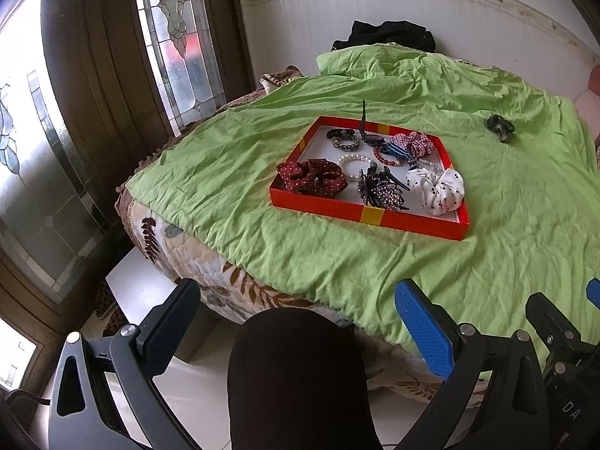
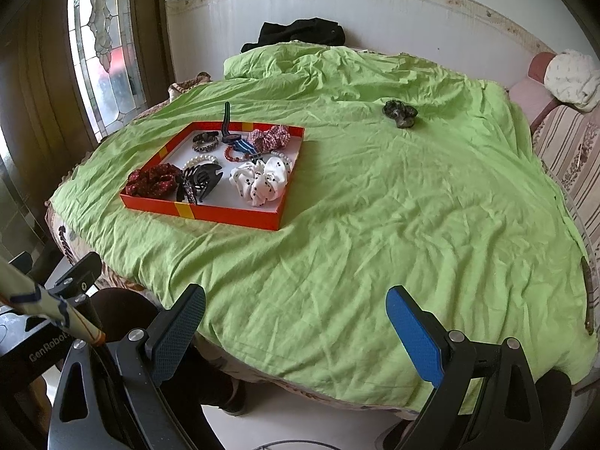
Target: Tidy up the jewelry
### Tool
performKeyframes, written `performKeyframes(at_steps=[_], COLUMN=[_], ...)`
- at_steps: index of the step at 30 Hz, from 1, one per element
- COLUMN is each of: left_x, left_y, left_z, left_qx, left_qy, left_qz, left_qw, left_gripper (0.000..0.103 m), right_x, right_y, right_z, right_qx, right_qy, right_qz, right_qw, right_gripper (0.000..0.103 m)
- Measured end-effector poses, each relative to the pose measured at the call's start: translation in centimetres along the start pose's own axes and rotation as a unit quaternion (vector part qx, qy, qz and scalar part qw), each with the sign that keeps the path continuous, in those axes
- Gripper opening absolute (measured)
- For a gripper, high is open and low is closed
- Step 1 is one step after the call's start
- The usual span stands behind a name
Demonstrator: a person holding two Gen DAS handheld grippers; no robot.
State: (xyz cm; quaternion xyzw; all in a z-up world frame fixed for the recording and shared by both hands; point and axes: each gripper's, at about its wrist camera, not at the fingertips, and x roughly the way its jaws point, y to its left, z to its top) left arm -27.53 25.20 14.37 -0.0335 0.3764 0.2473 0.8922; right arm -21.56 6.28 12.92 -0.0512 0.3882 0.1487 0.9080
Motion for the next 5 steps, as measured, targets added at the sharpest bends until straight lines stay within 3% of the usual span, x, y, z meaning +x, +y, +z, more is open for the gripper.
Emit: performKeyframes(at_steps=[5], left_x=[0.03], left_y=[-0.26], left_z=[0.72], left_qx=[0.002], left_qy=[0.002], left_qz=[0.009], left_qw=[1.0], left_gripper=[0.103], right_x=[0.4], right_y=[-0.63], right_z=[-0.05], right_qx=[0.003], right_qy=[0.003], right_qz=[0.007], right_qw=[1.0], right_gripper=[0.099])
